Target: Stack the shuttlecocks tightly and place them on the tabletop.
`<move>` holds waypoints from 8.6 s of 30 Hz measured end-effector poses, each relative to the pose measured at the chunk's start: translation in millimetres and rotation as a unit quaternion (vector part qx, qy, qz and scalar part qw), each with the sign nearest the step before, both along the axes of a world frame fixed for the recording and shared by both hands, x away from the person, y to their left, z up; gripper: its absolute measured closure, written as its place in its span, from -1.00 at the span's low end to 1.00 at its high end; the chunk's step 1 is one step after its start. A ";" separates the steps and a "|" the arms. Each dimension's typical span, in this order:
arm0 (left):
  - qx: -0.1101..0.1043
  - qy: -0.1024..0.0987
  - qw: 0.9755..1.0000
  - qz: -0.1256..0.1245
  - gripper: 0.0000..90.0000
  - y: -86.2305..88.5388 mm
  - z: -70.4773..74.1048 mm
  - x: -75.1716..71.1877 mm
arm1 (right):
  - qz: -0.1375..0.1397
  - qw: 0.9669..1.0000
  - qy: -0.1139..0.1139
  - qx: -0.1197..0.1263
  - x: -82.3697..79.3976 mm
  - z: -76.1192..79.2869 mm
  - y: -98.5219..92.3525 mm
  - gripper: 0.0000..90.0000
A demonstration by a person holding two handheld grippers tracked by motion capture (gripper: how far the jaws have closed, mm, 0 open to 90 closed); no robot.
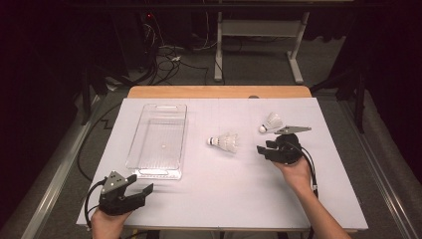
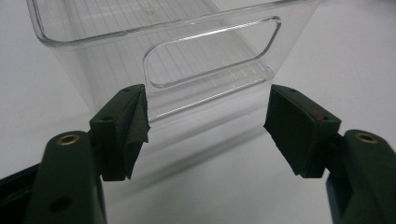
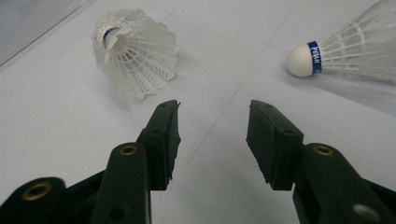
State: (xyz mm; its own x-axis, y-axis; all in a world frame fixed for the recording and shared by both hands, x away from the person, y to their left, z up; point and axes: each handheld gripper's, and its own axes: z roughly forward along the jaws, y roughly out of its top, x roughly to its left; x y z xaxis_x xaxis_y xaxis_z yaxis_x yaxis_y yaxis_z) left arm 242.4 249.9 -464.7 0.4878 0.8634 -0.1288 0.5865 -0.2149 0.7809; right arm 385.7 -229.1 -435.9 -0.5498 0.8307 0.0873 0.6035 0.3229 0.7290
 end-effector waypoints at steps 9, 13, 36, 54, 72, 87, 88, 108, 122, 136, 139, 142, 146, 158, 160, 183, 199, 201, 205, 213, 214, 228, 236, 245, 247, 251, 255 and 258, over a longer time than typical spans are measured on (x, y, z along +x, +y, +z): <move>0.000 0.000 1.000 0.000 -0.31 0.0 -0.1 0.1 | -0.011 1.000 -0.005 -0.002 4.3 3.5 -6.7 0.18; -0.004 -0.001 1.000 0.003 -0.31 -0.5 -0.4 0.3 | -0.016 1.000 -0.008 -0.002 5.6 4.7 -8.7 0.15; -0.007 0.003 1.000 0.008 -0.31 0.7 -0.8 1.2 | -0.033 0.999 -0.020 -0.016 18.2 13.9 -15.6 0.10; -0.004 0.005 1.000 0.007 -0.31 2.2 -0.4 0.8 | -0.055 0.998 -0.021 -0.018 28.7 16.7 -20.2 0.08; -0.005 0.003 1.000 0.010 -0.31 2.9 -0.2 0.1 | -0.076 0.997 -0.022 -0.017 45.1 20.2 -25.1 0.09; -0.004 0.004 1.000 0.012 -0.31 2.3 -0.6 0.6 | -0.094 0.995 -0.024 -0.011 57.7 25.6 -34.9 0.08; -0.004 0.005 1.000 0.013 -0.31 2.5 -0.5 0.6 | -0.096 0.995 -0.022 -0.012 59.0 25.7 -35.4 0.08; -0.005 0.007 1.000 0.013 -0.31 2.4 -1.0 1.1 | -0.120 0.993 -0.003 0.005 86.9 23.4 -42.6 0.06; -0.004 0.009 1.000 0.013 -0.31 2.6 -1.4 1.5 | -0.130 0.991 0.010 0.009 99.1 13.6 -41.8 0.06; -0.006 0.009 1.000 0.013 -0.31 2.8 -1.4 1.5 | -0.128 0.991 0.018 0.013 106.0 10.3 -36.9 0.05; -0.006 0.009 1.000 0.013 -0.31 2.8 -1.5 1.5 | -0.127 0.992 0.021 0.013 106.7 9.1 -36.1 0.06; -0.005 0.010 1.000 0.013 -0.31 2.9 -1.5 1.6 | -0.127 0.992 0.024 0.013 106.8 8.1 -36.0 0.08; -0.005 0.010 1.000 0.014 -0.31 3.1 -1.6 1.9 | -0.128 0.991 0.031 0.014 105.6 8.4 -36.1 0.16; -0.003 0.009 1.000 0.014 -0.31 2.4 -1.6 2.0 | -0.111 0.991 0.067 0.012 100.6 8.5 -36.6 0.56; -0.003 0.009 1.000 0.014 -0.31 2.2 -1.6 1.8 | -0.101 0.992 0.070 0.007 99.0 7.6 -34.2 0.63; -0.001 0.006 1.000 0.013 -0.31 1.5 -0.6 0.3 | -0.060 0.995 0.076 0.032 79.0 3.8 -31.7 0.98; -0.006 0.007 1.000 0.017 -0.31 2.8 -0.7 0.4 | -0.042 0.997 0.059 0.040 62.3 7.4 -36.1 0.99; -0.006 0.006 1.000 0.016 -0.31 2.7 -0.7 0.6 | -0.041 0.997 0.059 0.040 60.7 7.4 -36.2 0.99; -0.007 0.007 1.000 0.015 -0.31 2.5 -0.7 0.9 | -0.039 0.997 0.056 0.043 56.9 8.0 -36.3 0.99; -0.010 0.007 1.000 0.015 -0.31 3.2 -0.8 0.8 | -0.029 0.997 0.053 0.051 47.3 8.9 -34.6 0.99; -0.012 0.007 1.000 0.015 -0.31 3.2 -0.9 0.8 | -0.029 0.997 0.054 0.051 46.3 8.4 -34.4 0.99; -0.015 0.008 1.000 0.011 -0.31 4.0 -0.8 0.2 | -0.008 0.998 0.039 0.051 30.4 20.0 -25.3 0.99; -0.013 0.008 1.000 0.015 -0.31 3.1 -0.7 0.1 | 0.011 0.998 0.032 0.050 20.2 22.6 -19.7 0.99; -0.011 0.006 1.000 0.013 -0.31 3.4 -0.5 -0.6 | 0.023 0.998 0.034 0.046 11.1 17.6 -18.0 0.99; -0.009 0.006 1.000 0.012 -0.31 3.8 -0.4 -0.7 | 0.025 0.998 0.033 0.046 9.0 16.6 -16.5 0.99; -0.008 0.006 1.000 0.011 -0.31 3.8 -0.4 -0.9 | 0.033 0.998 0.033 0.045 5.1 13.8 -12.5 0.99; -0.011 0.006 1.000 0.012 -0.31 3.4 -0.5 -0.5 | 0.041 0.997 0.037 0.046 2.5 11.2 -8.7 0.99; -0.009 0.004 1.000 0.011 -0.31 2.3 -0.5 -0.4 | 0.045 0.997 0.036 0.049 0.9 9.7 -6.0 0.99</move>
